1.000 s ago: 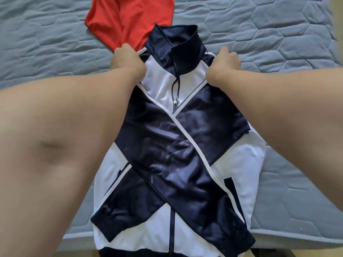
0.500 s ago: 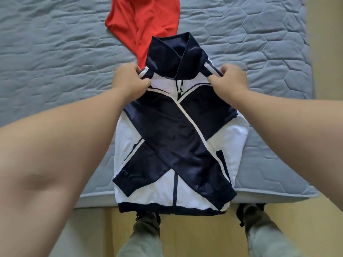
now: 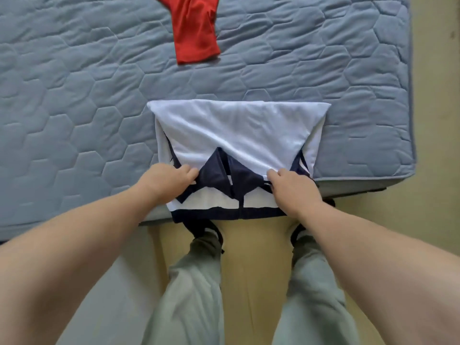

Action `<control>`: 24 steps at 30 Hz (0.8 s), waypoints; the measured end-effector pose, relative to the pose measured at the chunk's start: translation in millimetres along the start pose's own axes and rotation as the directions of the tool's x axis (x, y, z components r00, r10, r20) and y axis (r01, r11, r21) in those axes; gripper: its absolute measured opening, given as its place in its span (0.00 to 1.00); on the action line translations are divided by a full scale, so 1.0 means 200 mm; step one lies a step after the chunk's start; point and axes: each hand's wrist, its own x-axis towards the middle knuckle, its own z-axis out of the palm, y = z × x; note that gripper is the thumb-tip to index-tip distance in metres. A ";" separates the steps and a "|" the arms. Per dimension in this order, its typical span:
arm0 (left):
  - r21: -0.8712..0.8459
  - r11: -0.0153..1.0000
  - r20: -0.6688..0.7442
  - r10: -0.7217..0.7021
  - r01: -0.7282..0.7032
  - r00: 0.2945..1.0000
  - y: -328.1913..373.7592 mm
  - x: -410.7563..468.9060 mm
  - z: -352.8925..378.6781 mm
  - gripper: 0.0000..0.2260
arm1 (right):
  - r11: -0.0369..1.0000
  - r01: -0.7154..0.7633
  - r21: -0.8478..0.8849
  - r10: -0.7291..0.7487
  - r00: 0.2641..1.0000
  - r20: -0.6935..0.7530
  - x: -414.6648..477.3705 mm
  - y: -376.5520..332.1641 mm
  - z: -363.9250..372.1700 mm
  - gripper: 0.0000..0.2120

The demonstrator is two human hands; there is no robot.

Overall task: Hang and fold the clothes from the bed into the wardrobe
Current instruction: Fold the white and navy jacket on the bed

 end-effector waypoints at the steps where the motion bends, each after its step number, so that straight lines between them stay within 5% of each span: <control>1: 0.031 0.998 0.028 0.051 -0.052 0.998 0.02 -0.02 0.05 0.17 | 0.999 0.029 -0.029 -0.027 0.999 0.043 -0.01 -0.01 0.04 0.14; 4: 0.021 0.995 -0.025 0.096 -0.096 0.995 0.09 -0.03 0.16 0.19 | 0.989 0.119 -0.086 -0.109 0.988 0.111 0.02 0.00 0.10 0.23; 11: 0.129 0.953 -0.255 0.297 -0.273 0.920 0.11 0.03 0.16 0.15 | 0.961 0.202 -0.189 -0.181 0.976 0.123 0.06 -0.03 0.13 0.11; 13: 0.000 0.975 -0.204 0.219 -0.224 0.954 0.14 0.04 0.12 0.17 | 0.954 0.219 -0.205 -0.197 0.973 0.123 0.06 -0.02 0.13 0.07; 16: -0.412 0.911 -0.152 -0.068 -0.001 0.986 0.21 0.06 0.04 0.09 | 0.954 0.236 -0.184 -0.222 0.971 0.093 0.06 0.00 0.07 0.08; 21: -0.590 0.805 -0.303 -0.293 0.063 0.907 0.20 0.02 -0.10 0.07 | 0.989 0.133 -0.061 -0.135 0.990 -0.033 0.06 0.03 -0.10 0.13; 24: -0.614 0.789 -0.412 -0.312 -0.007 0.856 0.19 -0.04 -0.19 0.05 | 0.989 0.110 0.101 -0.101 0.990 -0.094 0.05 0.03 -0.20 0.26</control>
